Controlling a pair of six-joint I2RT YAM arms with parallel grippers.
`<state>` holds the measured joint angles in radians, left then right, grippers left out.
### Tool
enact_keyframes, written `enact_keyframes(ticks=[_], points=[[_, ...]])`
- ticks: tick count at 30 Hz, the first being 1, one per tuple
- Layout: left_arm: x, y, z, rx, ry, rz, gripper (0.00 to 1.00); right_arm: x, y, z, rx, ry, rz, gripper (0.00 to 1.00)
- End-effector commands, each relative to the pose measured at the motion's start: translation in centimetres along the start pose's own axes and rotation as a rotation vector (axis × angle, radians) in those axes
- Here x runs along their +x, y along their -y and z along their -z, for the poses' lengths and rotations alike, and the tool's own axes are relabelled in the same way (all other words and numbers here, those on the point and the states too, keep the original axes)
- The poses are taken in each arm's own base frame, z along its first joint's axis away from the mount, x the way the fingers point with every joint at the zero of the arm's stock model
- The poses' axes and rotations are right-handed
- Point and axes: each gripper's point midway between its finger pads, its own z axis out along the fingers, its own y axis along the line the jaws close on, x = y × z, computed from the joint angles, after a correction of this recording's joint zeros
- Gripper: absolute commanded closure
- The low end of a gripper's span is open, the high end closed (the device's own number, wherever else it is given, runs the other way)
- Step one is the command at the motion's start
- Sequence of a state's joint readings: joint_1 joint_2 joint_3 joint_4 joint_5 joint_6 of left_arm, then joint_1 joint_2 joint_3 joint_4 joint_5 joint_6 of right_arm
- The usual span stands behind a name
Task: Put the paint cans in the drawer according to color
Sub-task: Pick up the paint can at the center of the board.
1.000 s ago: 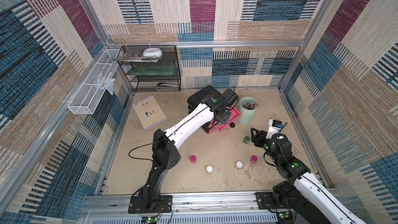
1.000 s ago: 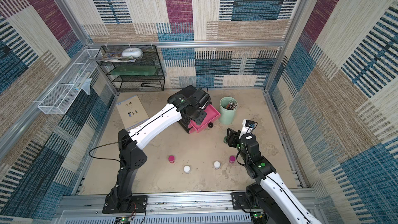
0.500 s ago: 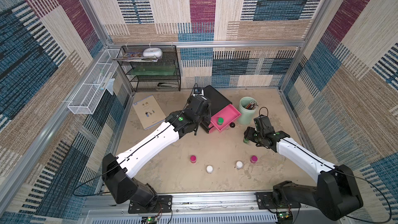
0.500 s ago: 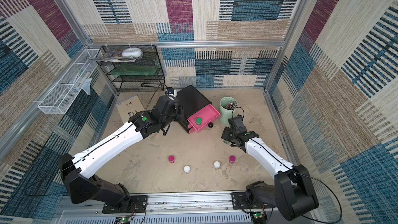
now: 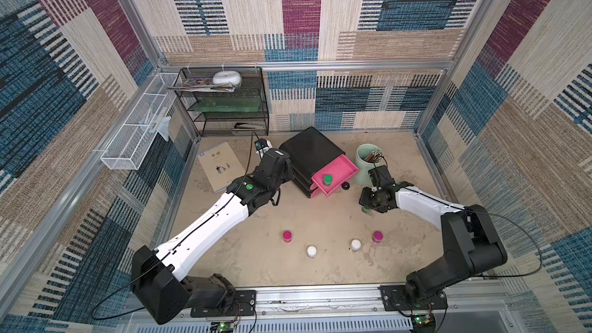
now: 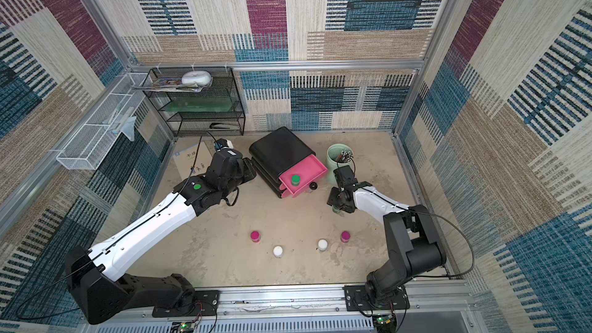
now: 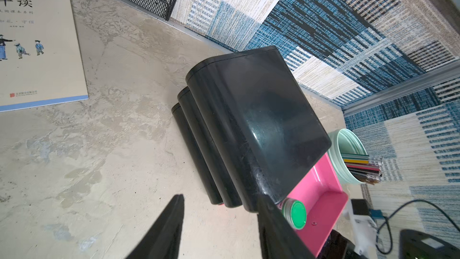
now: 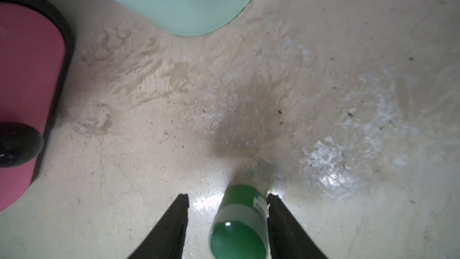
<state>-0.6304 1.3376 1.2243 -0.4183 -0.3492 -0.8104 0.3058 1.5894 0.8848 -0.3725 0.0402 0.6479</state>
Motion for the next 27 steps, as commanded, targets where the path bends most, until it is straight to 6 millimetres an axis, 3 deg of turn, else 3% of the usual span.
enact_keyframes(ticks=[1, 13, 22, 27], points=[[-0.5, 0.0, 0.1, 0.006, 0.017, 0.024, 0.48, 1.1, 0.4, -0.6, 0.025, -0.068, 0.017, 0.52], [-0.6, -0.5, -0.2, -0.004, 0.01, 0.032, 0.48, 1.0, 0.7, 0.4, 0.027, -0.048, 0.008, 0.73], [0.1, -1.4, -0.9, -0.026, -0.018, 0.049, 0.48, 0.2, 0.6, 4.3, 0.018, 0.005, 0.001, 0.76], [1.0, -2.3, -1.3, -0.055, -0.056, 0.066, 0.47, -1.5, -1.0, 8.9, -0.036, 0.059, 0.06, 0.76]])
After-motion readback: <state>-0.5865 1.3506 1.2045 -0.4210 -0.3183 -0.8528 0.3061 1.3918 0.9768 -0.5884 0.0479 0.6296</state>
